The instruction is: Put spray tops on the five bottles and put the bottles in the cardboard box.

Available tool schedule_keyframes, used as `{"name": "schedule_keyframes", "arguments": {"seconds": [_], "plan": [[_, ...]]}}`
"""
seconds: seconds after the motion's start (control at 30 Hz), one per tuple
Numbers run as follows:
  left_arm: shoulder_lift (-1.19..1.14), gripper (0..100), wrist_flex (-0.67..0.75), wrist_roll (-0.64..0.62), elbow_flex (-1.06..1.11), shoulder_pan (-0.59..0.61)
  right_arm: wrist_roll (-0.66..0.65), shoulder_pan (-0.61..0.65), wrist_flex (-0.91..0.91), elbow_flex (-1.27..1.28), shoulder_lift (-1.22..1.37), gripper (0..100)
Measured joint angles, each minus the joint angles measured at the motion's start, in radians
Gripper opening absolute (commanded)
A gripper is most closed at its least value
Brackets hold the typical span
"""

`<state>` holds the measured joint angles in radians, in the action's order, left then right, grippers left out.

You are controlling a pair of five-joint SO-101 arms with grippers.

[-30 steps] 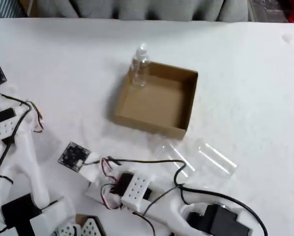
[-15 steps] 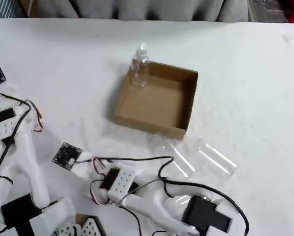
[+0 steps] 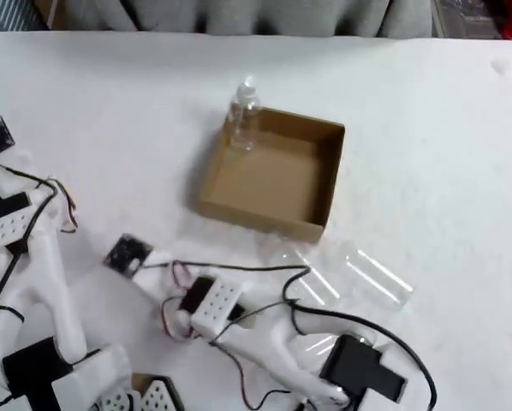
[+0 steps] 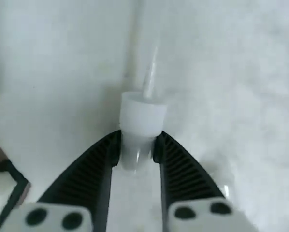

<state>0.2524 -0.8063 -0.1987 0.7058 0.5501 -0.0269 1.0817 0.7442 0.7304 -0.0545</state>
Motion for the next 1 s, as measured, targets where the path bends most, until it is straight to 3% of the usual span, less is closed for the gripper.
{"name": "schedule_keyframes", "arguments": {"seconds": [0.23,0.53,0.73,1.0], "plan": [[0.0,3,0.0,0.0,0.0,0.0,-0.112,-0.149,0.245,0.0,-0.247,1.6],[0.0,3,0.0,0.0,0.0,0.0,-0.41,-0.46,0.66,0.0,-0.624,1.6],[0.0,3,0.0,0.0,0.0,0.0,-0.655,-0.784,0.921,0.0,-0.813,1.6],[0.0,3,0.0,0.0,0.0,0.0,-1.172,-1.375,0.944,0.0,-0.824,1.7]]}}
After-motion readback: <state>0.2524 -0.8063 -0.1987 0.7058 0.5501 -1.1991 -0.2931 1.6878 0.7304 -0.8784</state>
